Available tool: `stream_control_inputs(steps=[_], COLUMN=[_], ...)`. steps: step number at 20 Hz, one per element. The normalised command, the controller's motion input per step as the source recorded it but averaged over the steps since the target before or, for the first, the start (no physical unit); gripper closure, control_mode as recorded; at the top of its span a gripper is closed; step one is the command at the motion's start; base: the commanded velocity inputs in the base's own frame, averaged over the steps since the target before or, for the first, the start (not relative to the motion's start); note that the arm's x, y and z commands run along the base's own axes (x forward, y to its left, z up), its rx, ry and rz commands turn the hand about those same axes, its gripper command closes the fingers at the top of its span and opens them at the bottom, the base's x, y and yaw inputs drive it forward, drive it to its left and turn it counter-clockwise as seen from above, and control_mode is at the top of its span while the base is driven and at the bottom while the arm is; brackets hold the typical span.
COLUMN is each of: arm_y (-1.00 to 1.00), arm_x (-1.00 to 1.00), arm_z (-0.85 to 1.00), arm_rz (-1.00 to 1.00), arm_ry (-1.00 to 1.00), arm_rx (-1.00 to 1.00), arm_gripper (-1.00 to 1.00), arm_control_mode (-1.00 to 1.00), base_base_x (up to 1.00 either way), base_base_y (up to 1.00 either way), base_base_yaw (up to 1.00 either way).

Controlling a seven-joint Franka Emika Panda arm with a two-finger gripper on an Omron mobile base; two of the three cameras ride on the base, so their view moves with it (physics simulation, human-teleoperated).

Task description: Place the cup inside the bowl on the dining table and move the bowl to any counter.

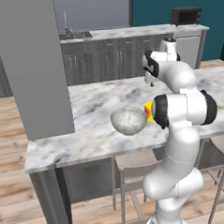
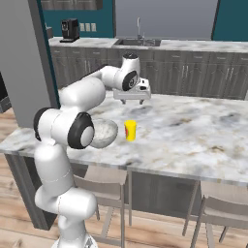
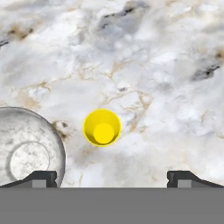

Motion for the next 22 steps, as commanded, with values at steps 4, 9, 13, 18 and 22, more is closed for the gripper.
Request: stream_control_inputs(steps=[4,9,13,18,22], arm_y=[-0.03,0.00,0.00,0.00,0.00], arm_x=[0.00,0.00,0.00,0.00,0.08], arm_z=[-0.24,-0.28,-0.25,-0.23,-0.14], arm_rz=[0.00,0.00,0.00,0.00,0.00], arm_ry=[0.00,0.00,0.00,0.00,0.00], arm_rx=[0.00,0.00,0.00,0.00,0.00], arm_gripper=[-1.00,-1.00,-1.00,-1.00,-1.00], arm_control_mode=[-1.00,-1.00,-1.00,-1.00,-1.00], base_base_x=[0.00,0.00,0.00,0.00,0.00], base_base_y=[0.00,0.00,0.00,0.00,0.00], base_base_yaw=[0.00,0.00,0.00,0.00,0.00])
